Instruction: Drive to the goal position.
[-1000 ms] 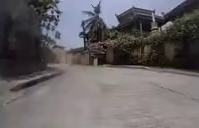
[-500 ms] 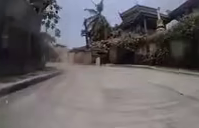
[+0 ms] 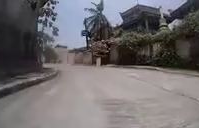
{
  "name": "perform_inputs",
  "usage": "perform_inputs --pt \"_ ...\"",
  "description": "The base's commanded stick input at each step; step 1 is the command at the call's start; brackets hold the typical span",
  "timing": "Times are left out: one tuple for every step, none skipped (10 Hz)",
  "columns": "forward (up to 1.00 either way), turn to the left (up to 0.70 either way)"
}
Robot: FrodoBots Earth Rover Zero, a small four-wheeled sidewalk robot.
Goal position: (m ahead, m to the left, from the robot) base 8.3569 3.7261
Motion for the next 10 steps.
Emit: perform_inputs --pt "1.00 0.00" --pt "1.00 0.00" --pt "1.00 0.00" --pt "1.00 0.00" --pt "1.00 0.00" --pt "1.00 0.00" --pt "1.00 0.00" --pt "1.00 0.00" --pt "1.00 0.00" --pt "1.00 0.00"
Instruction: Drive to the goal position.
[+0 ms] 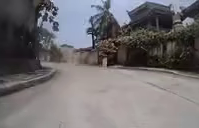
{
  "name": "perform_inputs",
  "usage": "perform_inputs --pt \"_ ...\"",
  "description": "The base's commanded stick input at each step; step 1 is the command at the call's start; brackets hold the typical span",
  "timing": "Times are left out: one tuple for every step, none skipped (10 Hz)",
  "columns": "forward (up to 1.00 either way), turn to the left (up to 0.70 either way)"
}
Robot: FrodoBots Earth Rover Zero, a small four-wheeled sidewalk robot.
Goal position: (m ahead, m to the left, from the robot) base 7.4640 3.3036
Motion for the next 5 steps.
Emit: perform_inputs --pt "1.00 0.00" --pt "1.00 0.00" --pt "1.00 0.00" --pt "1.00 0.00" --pt "1.00 0.00"
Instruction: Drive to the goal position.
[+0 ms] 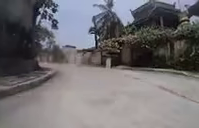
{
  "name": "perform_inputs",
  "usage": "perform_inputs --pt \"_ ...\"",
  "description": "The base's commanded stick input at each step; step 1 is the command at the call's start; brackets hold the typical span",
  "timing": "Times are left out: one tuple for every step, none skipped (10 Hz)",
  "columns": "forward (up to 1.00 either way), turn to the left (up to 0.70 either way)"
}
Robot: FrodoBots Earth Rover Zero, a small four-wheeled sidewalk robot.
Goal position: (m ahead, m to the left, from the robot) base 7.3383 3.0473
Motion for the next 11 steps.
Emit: perform_inputs --pt "1.00 0.00" --pt "1.00 0.00" --pt "1.00 0.00" --pt "1.00 0.00" --pt "1.00 0.00" --pt "1.00 0.00" --pt "1.00 0.00" --pt "1.00 0.00" --pt "1.00 0.00" --pt "1.00 0.00" --pt "1.00 0.00"
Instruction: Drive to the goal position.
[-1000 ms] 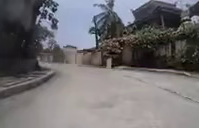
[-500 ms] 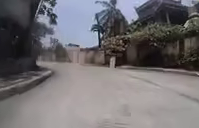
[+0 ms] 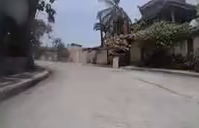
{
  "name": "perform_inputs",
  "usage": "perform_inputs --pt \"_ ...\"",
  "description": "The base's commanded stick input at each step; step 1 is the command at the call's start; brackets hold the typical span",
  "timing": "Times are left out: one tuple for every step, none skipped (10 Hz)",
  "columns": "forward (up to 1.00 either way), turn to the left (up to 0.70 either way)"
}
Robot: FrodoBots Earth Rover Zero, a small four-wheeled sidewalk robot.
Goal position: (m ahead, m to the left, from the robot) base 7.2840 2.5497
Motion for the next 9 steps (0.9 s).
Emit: perform_inputs --pt "1.00 0.00" --pt "1.00 0.00" --pt "1.00 0.00" --pt "1.00 0.00" --pt "1.00 0.00" --pt "1.00 0.00" --pt "1.00 0.00" --pt "1.00 0.00" --pt "1.00 0.00"
